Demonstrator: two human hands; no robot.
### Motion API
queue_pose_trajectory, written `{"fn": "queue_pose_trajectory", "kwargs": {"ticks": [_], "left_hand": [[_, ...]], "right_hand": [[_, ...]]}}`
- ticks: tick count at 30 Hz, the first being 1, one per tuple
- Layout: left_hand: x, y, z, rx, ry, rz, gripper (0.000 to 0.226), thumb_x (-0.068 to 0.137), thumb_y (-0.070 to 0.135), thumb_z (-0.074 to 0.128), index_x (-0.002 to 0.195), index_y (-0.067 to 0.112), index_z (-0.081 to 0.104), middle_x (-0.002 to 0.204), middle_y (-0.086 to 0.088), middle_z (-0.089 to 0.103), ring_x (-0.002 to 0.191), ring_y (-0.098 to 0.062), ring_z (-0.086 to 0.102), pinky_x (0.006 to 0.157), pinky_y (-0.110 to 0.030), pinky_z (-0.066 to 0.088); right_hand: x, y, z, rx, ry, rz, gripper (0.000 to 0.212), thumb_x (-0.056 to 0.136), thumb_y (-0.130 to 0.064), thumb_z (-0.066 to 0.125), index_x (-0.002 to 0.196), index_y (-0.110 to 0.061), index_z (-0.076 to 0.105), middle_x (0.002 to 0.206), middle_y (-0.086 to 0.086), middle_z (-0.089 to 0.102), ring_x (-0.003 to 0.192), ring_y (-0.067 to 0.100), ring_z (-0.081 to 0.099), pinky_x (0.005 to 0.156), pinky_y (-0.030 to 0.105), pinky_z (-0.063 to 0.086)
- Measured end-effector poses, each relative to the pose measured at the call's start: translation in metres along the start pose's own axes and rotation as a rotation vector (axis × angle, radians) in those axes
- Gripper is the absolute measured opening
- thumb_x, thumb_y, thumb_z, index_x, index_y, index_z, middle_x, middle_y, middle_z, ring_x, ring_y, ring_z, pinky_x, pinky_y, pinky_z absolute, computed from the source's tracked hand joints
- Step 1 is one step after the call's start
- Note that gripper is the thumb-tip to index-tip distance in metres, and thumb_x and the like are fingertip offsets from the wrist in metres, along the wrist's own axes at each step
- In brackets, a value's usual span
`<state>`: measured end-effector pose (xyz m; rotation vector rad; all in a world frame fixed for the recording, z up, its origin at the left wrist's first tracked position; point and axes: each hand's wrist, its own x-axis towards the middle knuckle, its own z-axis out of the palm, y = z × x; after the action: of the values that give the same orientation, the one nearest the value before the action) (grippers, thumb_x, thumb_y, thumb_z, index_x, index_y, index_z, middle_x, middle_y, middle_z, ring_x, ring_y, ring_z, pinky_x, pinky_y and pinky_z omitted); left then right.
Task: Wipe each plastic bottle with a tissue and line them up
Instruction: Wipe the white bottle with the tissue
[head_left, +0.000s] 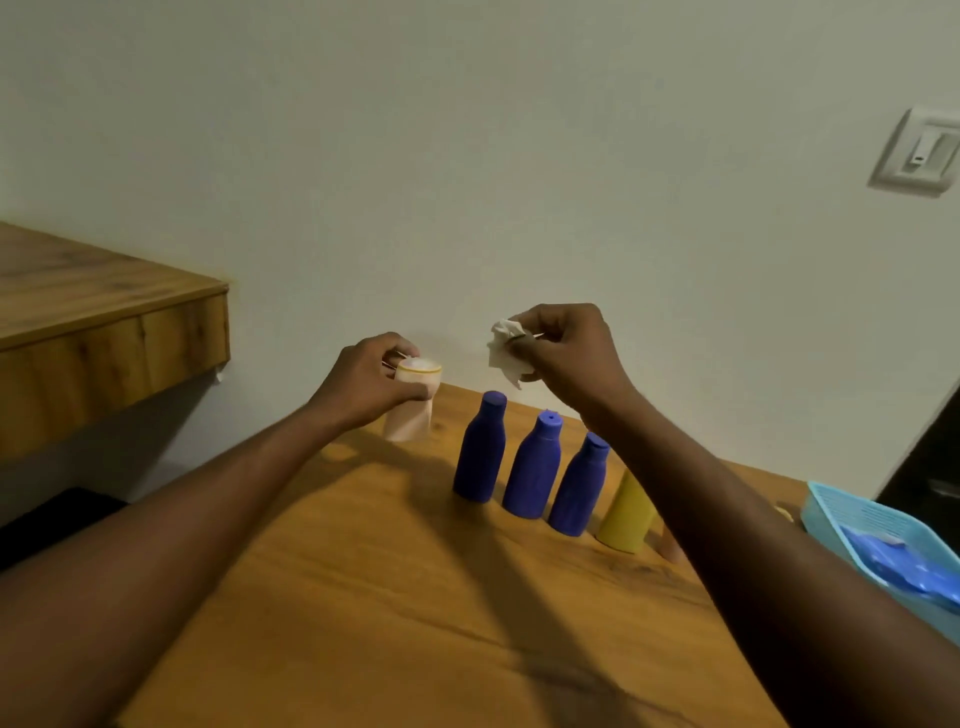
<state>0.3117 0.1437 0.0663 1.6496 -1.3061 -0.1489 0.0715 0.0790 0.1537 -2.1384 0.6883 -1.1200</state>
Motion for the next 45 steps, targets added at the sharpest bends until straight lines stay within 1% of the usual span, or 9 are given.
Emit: {"fn": "queue_pose_trajectory", "kwargs": {"ticks": [4, 9, 14, 21, 27, 32, 36, 40, 45], "left_hand": [[-0.048, 0.030, -0.013, -0.033, 0.027, 0.019, 0.049, 0.075, 0.030, 0.091, 0.119, 0.023, 0.069, 0.112, 0.007, 0.068, 0.098, -0.008, 0.067, 0.073, -0.017, 0.054], [-0.109, 0.071, -0.004, -0.152, 0.007, 0.035, 0.054, 0.074, 0.028, 0.092, 0.123, 0.022, 0.071, 0.114, 0.008, 0.071, 0.098, -0.006, 0.069, 0.077, -0.017, 0.058], [-0.160, 0.103, 0.031, -0.214, -0.067, 0.024, 0.056, 0.071, 0.028, 0.093, 0.123, 0.025, 0.072, 0.109, 0.013, 0.072, 0.094, 0.001, 0.068, 0.072, -0.014, 0.054], [-0.201, 0.130, 0.080, -0.275, -0.171, 0.001, 0.034, 0.082, 0.015, 0.084, 0.113, 0.021, 0.073, 0.100, 0.012, 0.073, 0.096, 0.002, 0.068, 0.079, -0.013, 0.054], [-0.225, 0.132, 0.108, -0.338, -0.161, -0.048, 0.039, 0.073, 0.028, 0.091, 0.108, 0.031, 0.074, 0.100, 0.012, 0.076, 0.094, -0.003, 0.071, 0.084, -0.034, 0.062], [-0.230, 0.137, 0.116, -0.312, -0.158, -0.057, 0.039, 0.073, 0.031, 0.091, 0.107, 0.036, 0.072, 0.102, 0.015, 0.073, 0.095, -0.001, 0.068, 0.086, -0.033, 0.061], [-0.232, 0.135, 0.118, -0.308, -0.126, -0.063, 0.033, 0.083, 0.024, 0.083, 0.114, 0.030, 0.072, 0.104, 0.012, 0.075, 0.098, -0.003, 0.070, 0.085, -0.037, 0.063], [-0.228, 0.128, 0.116, -0.330, -0.118, -0.098, 0.033, 0.086, 0.012, 0.079, 0.114, 0.028, 0.071, 0.109, 0.010, 0.074, 0.102, -0.004, 0.070, 0.088, -0.038, 0.062], [-0.231, 0.124, 0.121, -0.345, -0.092, -0.069, 0.041, 0.074, 0.036, 0.090, 0.109, 0.033, 0.071, 0.106, 0.015, 0.073, 0.098, 0.001, 0.067, 0.085, -0.032, 0.062]], "right_hand": [[-0.045, -0.010, -0.001, 0.015, 0.009, 0.041, 0.023, 0.086, -0.008, 0.063, 0.102, -0.013, 0.079, 0.091, -0.001, 0.078, 0.083, 0.017, 0.074, 0.077, 0.046, 0.062], [-0.102, -0.022, -0.005, -0.073, 0.028, 0.019, 0.023, 0.091, -0.036, 0.064, 0.100, -0.021, 0.079, 0.102, -0.012, 0.075, 0.091, 0.008, 0.069, 0.083, 0.043, 0.060], [-0.153, -0.030, -0.015, -0.250, 0.003, -0.039, 0.019, 0.095, -0.013, 0.062, 0.108, -0.014, 0.075, 0.110, -0.001, 0.072, 0.100, 0.011, 0.064, 0.086, 0.032, 0.056], [-0.221, -0.027, -0.028, -0.350, -0.009, -0.035, 0.040, 0.088, 0.000, 0.066, 0.117, -0.025, 0.071, 0.109, -0.010, 0.069, 0.097, 0.000, 0.057, 0.087, 0.022, 0.050], [-0.255, 0.009, -0.045, -0.356, 0.094, 0.026, 0.045, 0.085, 0.004, 0.067, 0.119, -0.026, 0.068, 0.113, -0.006, 0.069, 0.102, 0.005, 0.061, 0.087, 0.026, 0.056], [-0.246, 0.011, -0.050, -0.349, 0.122, 0.062, 0.039, 0.086, 0.000, 0.070, 0.118, -0.023, 0.069, 0.113, -0.010, 0.069, 0.104, 0.005, 0.062, 0.089, 0.032, 0.057], [-0.246, -0.001, -0.035, -0.372, 0.034, -0.027, 0.039, 0.088, -0.004, 0.069, 0.118, -0.028, 0.067, 0.102, -0.022, 0.055, 0.100, 0.003, 0.056, 0.086, 0.020, 0.052], [-0.256, 0.001, -0.031, -0.397, -0.016, -0.097, 0.046, 0.087, 0.002, 0.070, 0.123, -0.027, 0.067, 0.113, -0.010, 0.062, 0.102, 0.003, 0.055, 0.086, 0.012, 0.046], [-0.254, 0.020, -0.046, -0.452, 0.085, -0.031, 0.048, 0.086, 0.004, 0.069, 0.128, -0.018, 0.064, 0.127, 0.000, 0.065, 0.115, 0.010, 0.059, 0.094, 0.020, 0.049]]}}
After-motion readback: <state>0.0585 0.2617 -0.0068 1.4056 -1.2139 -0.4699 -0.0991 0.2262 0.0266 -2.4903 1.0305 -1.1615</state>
